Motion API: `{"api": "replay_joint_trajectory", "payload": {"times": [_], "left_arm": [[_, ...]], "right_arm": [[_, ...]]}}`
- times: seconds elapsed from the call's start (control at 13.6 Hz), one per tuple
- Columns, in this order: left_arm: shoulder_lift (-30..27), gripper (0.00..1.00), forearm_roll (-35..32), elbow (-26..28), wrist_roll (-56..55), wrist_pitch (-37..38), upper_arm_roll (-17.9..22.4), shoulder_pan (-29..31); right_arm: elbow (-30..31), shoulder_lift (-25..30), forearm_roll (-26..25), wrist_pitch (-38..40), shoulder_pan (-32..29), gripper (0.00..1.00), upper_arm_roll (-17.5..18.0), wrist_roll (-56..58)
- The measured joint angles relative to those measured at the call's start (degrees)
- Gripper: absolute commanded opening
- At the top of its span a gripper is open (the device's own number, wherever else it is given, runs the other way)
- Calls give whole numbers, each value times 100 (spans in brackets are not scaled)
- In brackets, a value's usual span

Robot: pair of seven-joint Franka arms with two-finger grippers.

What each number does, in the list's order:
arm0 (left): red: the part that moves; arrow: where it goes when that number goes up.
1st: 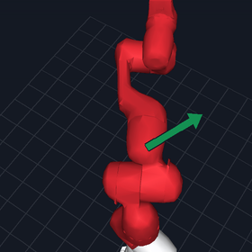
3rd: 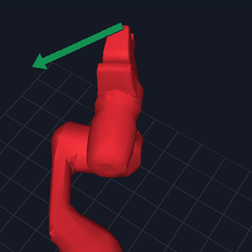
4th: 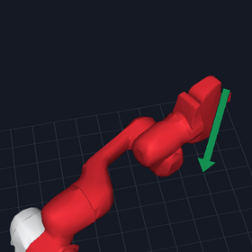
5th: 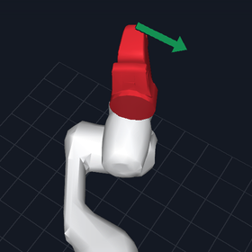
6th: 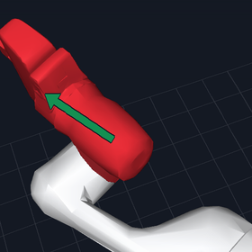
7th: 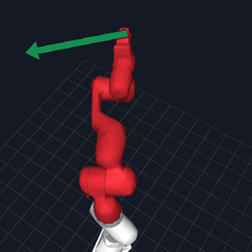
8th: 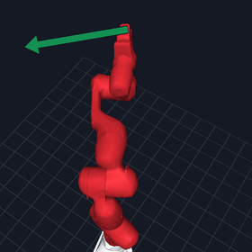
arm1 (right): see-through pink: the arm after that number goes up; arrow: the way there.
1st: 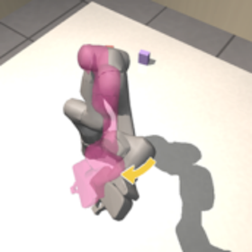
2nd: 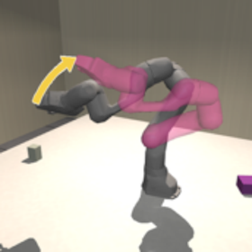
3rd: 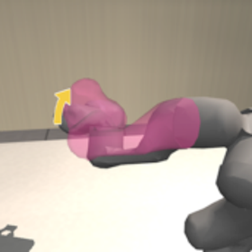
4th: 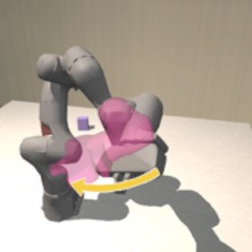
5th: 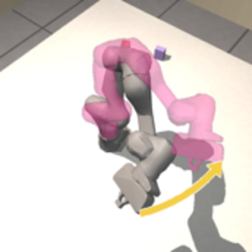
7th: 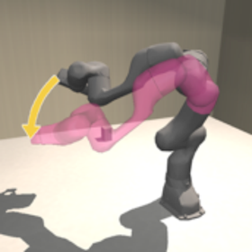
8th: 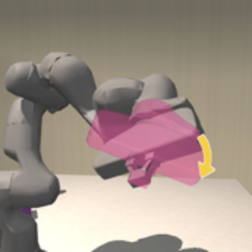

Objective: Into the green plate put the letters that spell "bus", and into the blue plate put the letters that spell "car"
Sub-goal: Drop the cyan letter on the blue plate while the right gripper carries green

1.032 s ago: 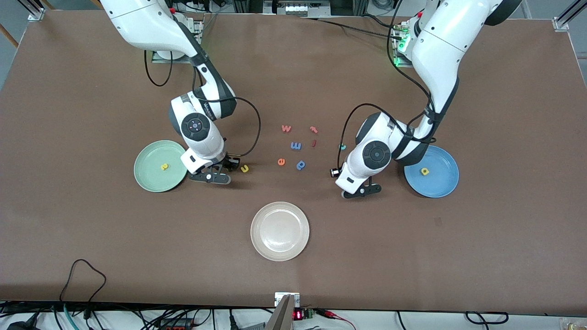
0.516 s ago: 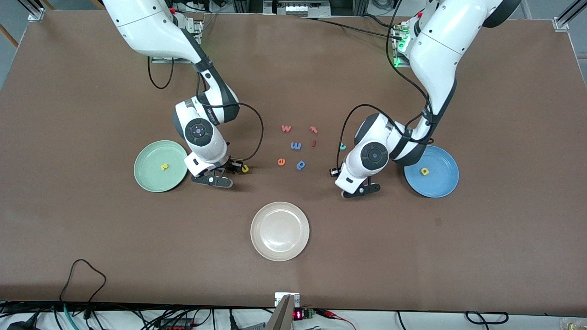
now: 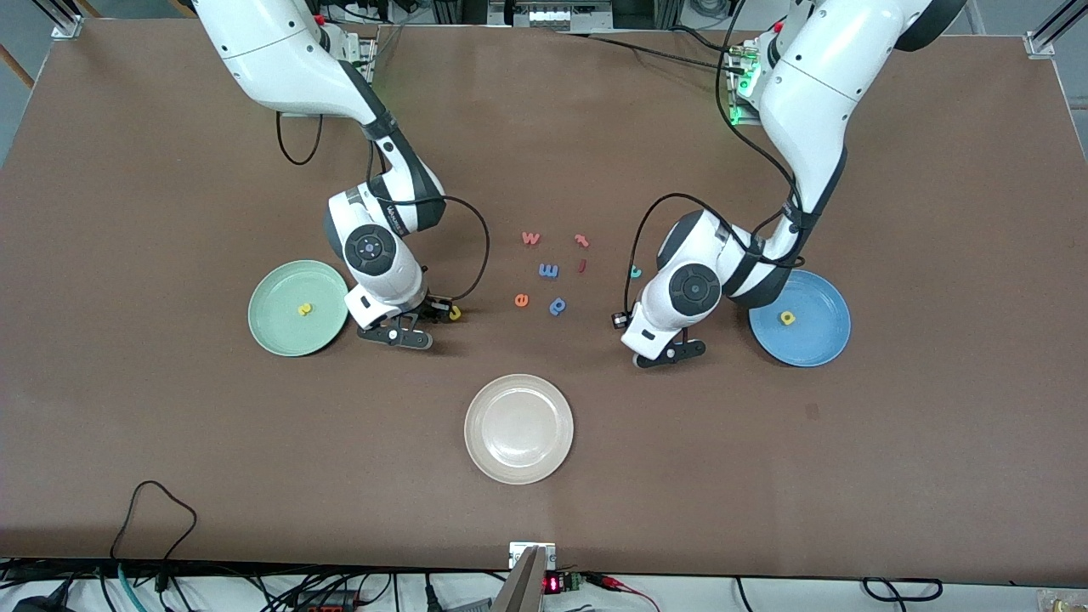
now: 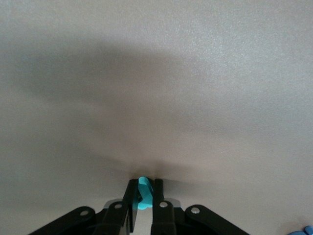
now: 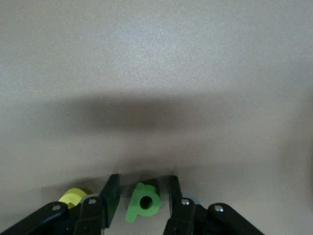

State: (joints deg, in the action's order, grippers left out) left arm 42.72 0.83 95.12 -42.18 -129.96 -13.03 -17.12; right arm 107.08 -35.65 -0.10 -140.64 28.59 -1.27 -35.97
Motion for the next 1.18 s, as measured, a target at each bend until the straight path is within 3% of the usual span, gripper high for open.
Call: {"api": "replay_joint_trajectory", "payload": {"times": [0.37,0.66,0.88,1.18], "left_arm": [[-448,1,-363,-214,569,1049,152,445],[-896,1,-500,-201,2561,1989,190,1836],[-925,1,-505,104,3587,2115,191,2578],[-928,1,-505,786,3927,1510,186,2923]], "right_arm": [[0,0,34,13,4,49,2,-8],[1,0,42,34,14,49,53,-12],[0,0,43,34,16,46,58,-13],[-8,4,78,28,17,0,75,-13]]}}
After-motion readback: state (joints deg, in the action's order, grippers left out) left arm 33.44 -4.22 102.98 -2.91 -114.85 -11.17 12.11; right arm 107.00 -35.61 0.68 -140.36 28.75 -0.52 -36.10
